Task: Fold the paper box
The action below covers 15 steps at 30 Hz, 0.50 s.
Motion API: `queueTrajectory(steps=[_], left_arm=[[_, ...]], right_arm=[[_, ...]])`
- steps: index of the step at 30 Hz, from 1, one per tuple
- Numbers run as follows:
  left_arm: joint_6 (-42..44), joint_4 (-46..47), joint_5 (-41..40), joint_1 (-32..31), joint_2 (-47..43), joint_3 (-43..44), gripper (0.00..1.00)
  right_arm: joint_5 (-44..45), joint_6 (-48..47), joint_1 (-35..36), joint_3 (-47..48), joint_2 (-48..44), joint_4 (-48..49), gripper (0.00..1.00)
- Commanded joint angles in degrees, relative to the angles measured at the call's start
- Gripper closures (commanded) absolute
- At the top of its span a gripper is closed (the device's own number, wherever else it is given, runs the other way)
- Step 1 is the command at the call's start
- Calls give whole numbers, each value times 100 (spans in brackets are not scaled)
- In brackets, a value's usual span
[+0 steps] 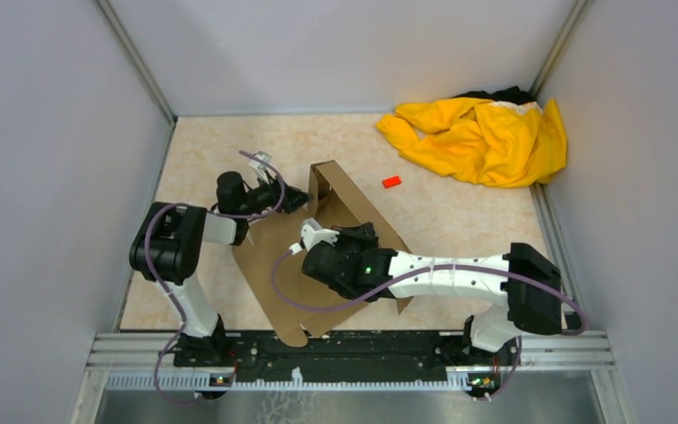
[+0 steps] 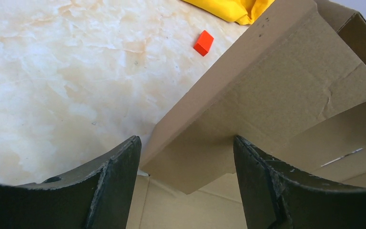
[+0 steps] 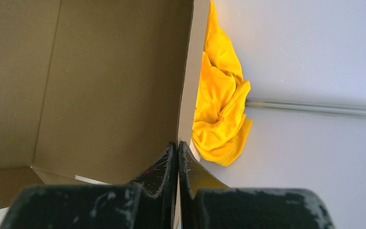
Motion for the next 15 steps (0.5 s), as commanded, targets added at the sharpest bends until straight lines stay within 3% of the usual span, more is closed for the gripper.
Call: queueTrajectory(steps=[1, 15], left_arm=[[457, -161, -519, -129, -240, -131, 22], [411, 332, -1128, -149, -442, -601, 22]], right_arm=[[-519, 114, 116, 225, 44, 54, 100], [-467, 16, 144, 343, 279, 87, 100]])
